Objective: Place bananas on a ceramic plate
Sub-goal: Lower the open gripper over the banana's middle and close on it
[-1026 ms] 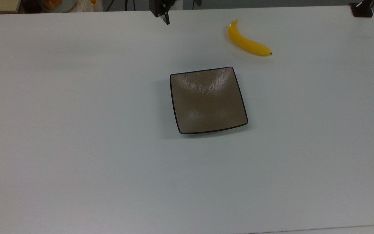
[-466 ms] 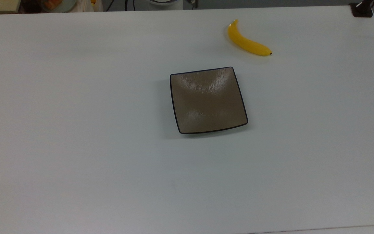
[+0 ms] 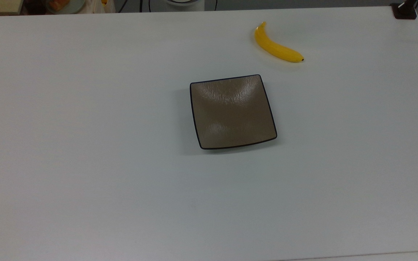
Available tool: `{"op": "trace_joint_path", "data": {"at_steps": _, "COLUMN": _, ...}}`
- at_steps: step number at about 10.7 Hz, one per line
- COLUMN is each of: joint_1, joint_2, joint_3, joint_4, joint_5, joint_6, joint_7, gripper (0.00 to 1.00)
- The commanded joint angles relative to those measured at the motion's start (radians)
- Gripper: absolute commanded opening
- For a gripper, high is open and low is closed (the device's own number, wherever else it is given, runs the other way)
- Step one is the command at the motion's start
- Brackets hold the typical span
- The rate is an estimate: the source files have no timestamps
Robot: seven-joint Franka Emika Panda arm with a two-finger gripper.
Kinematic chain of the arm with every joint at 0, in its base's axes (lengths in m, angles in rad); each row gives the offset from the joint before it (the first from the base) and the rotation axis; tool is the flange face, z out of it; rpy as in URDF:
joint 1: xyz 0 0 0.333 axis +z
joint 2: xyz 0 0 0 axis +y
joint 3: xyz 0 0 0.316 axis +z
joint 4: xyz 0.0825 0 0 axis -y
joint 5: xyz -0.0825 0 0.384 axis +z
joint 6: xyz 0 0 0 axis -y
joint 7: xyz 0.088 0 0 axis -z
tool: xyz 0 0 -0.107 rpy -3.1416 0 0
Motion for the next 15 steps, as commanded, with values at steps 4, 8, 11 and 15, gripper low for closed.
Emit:
{"op": "trace_joint_path", "data": {"at_steps": 4, "joint_1": 0.069, "joint_2": 0.023, "joint_3": 0.070, "joint_4": -0.265, "joint_5": 0.016, "joint_6": 0.360, "joint_7": 0.202, "gripper": 1.00}}
{"op": "trace_joint_path", "data": {"at_steps": 8, "joint_1": 0.095, "joint_2": 0.113, "joint_3": 0.095, "joint_4": -0.357, "joint_5": 0.014, "joint_6": 0.609, "joint_7": 0.298, "gripper": 1.00}}
{"op": "trace_joint_path", "data": {"at_steps": 11, "joint_1": 0.100, "joint_2": 0.190, "joint_3": 0.095, "joint_4": -0.371, "joint_5": -0.001, "joint_6": 0.716, "joint_7": 0.336, "gripper": 1.00}}
{"op": "trace_joint_path", "data": {"at_steps": 15, "joint_1": 0.100, "joint_2": 0.224, "joint_3": 0.095, "joint_4": -0.402, "joint_5": -0.035, "joint_6": 0.782, "joint_7": 0.338, "gripper": 1.00}}
